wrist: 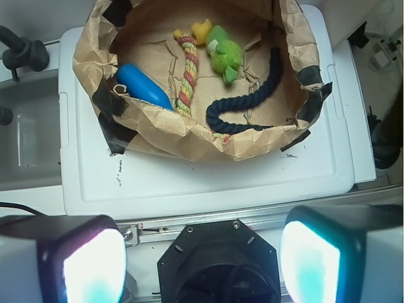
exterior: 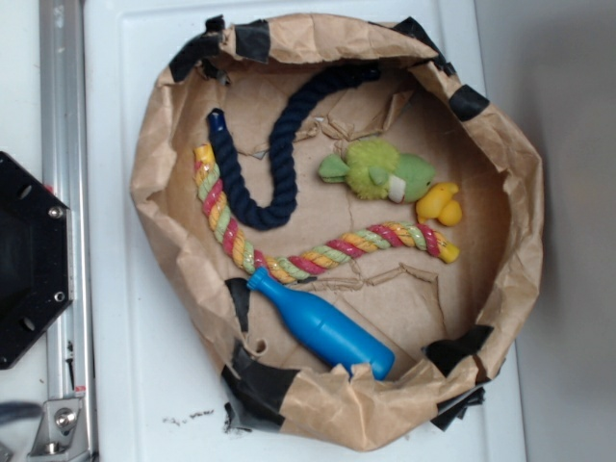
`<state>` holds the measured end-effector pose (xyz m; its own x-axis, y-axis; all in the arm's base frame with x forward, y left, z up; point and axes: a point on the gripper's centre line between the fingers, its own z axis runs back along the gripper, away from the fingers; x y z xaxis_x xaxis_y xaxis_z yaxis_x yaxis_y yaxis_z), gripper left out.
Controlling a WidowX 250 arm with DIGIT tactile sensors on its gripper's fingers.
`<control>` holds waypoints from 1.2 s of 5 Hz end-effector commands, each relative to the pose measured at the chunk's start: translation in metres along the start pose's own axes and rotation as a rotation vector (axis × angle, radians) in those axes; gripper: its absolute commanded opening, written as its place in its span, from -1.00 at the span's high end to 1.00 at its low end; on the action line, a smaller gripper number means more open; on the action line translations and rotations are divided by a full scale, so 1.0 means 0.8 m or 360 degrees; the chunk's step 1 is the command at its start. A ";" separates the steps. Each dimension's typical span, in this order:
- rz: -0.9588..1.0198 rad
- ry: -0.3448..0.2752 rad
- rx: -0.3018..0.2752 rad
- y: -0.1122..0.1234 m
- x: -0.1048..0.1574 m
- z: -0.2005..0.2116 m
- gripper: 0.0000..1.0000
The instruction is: Grab the green animal.
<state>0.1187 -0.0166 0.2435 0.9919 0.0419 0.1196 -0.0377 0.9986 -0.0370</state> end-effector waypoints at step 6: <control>-0.0818 -0.0132 0.0101 0.056 0.210 -0.225 -1.00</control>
<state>0.2972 0.0349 0.0723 0.8969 -0.4133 0.1575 0.4077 0.9106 0.0681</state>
